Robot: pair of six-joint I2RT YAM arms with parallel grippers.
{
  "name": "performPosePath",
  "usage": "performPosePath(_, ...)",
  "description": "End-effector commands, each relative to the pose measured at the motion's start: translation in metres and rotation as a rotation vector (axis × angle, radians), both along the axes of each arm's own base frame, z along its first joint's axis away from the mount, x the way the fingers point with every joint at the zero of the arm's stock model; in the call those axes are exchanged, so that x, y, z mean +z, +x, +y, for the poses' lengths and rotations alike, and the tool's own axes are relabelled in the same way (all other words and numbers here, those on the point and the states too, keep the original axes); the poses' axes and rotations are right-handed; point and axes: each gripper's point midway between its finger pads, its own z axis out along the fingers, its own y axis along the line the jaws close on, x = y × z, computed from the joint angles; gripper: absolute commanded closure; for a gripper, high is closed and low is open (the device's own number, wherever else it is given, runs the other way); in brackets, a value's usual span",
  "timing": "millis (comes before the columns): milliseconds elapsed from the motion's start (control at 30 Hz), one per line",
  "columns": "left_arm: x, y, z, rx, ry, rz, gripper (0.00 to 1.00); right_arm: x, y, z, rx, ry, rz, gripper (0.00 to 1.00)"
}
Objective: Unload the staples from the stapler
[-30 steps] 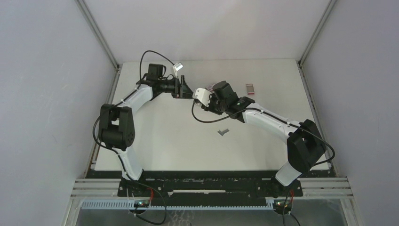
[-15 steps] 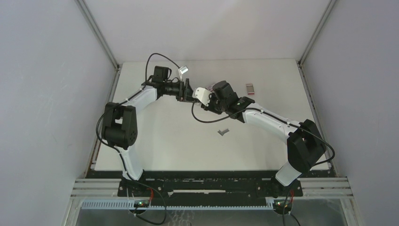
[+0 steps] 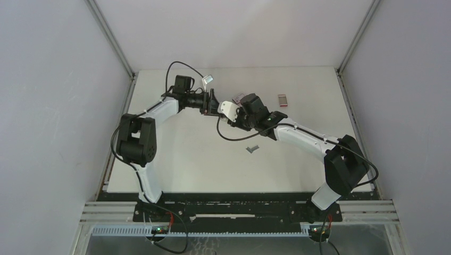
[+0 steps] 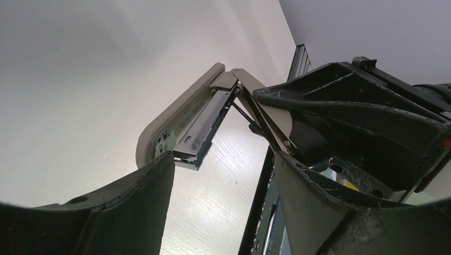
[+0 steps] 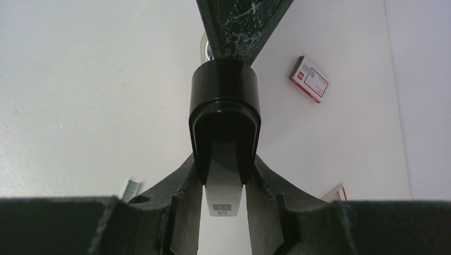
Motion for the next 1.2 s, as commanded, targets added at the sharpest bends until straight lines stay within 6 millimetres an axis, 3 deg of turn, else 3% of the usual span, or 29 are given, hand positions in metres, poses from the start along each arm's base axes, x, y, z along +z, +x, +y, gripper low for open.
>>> performPosePath(0,0.0,-0.008,-0.006,-0.04,-0.042,0.024,0.27,0.053,0.012,0.016,-0.004,0.122,-0.147,1.0)
performPosePath(533,-0.008,-0.006,-0.007,-0.037,-0.046,0.047,0.31,0.066,0.01,0.011,-0.01,0.187,-0.148,1.0)
performPosePath(900,-0.006,-0.005,-0.008,-0.037,-0.062,0.048,0.34,0.054,0.001,0.024,0.037,0.177,-0.114,1.0)
performPosePath(1167,-0.004,-0.011,-0.011,-0.068,-0.086,0.06,0.4,0.056,0.012,0.023,-0.036,0.178,-0.156,1.0)
